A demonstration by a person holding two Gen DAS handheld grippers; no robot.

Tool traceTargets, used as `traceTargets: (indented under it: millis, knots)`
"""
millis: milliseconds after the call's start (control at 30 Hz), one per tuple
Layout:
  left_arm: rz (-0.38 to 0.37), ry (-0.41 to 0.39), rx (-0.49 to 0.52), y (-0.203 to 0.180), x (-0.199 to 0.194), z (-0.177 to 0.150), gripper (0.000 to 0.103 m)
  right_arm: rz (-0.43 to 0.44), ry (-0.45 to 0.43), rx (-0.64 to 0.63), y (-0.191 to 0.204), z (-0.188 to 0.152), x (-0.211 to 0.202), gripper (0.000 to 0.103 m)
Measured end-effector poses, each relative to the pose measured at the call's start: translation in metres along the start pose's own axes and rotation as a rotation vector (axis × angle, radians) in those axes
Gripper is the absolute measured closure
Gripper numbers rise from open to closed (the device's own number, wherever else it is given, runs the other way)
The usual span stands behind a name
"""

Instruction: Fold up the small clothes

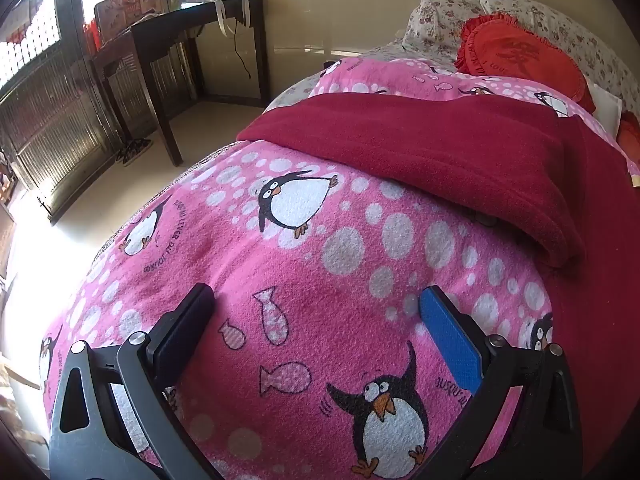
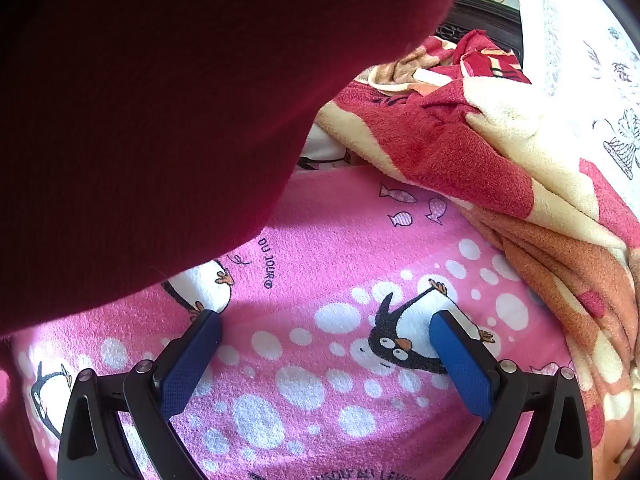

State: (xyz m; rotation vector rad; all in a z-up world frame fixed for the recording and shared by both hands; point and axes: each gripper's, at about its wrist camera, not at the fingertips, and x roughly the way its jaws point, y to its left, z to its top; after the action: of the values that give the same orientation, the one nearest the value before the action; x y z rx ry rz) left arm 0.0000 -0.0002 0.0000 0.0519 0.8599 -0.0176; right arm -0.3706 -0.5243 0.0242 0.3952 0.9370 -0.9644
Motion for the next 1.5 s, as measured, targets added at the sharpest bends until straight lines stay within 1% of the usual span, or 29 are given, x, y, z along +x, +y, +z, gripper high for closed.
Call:
traceTargets:
  millis: [533,600,667,733,767,867,933,967,1067,1200,1267,1500]
  knots:
    - [-0.002,0.007,0.004,0.000,0.000,0.000,0.000,0.000,-0.001,0.000,0.000,0.000,0.000,0.000]
    - [-0.009,0.026,0.030,0.000,-0.001,0.001,0.000,0.000,0.000,0.000,0.000,0.000,0.000,0.000]
    - [-0.019,0.057,0.082,-0.003,-0.004,0.004,0.000,0.000,-0.001,0.000,0.000,0.000,0.000,0.000]
    - [-0.027,0.093,0.133,-0.005,-0.010,0.003,0.000,-0.001,0.000,-0.001,0.000,0.000,0.000,0.000]
    - [-0.024,0.094,0.143,-0.007,-0.015,0.002,0.000,-0.004,0.000,-0.003,0.000,0.000,0.000,0.000]
    - [-0.045,0.072,0.156,-0.007,-0.034,0.001,0.001,-0.014,0.000,-0.011,0.001,0.001,0.001,0.000]
    - [-0.054,0.054,0.165,-0.007,-0.047,0.000,0.001,-0.002,-0.002,0.000,-0.002,0.001,0.005,0.000]
    - [-0.060,0.048,0.169,-0.009,-0.054,-0.001,0.000,0.000,0.000,0.002,0.004,0.003,0.006,0.000]
    - [-0.091,0.029,0.175,-0.019,-0.073,-0.003,0.001,-0.008,-0.001,-0.005,0.006,0.001,0.007,0.000]
    - [-0.129,0.016,0.211,-0.036,-0.096,-0.007,0.001,-0.020,-0.002,-0.011,0.006,0.000,0.004,0.000]
    - [-0.134,0.001,0.233,-0.046,-0.106,-0.010,0.001,-0.017,-0.002,-0.006,0.011,-0.001,0.001,0.000]
    - [-0.160,-0.003,0.259,-0.064,-0.121,-0.016,0.001,0.001,0.000,0.007,0.004,0.000,-0.001,0.000]
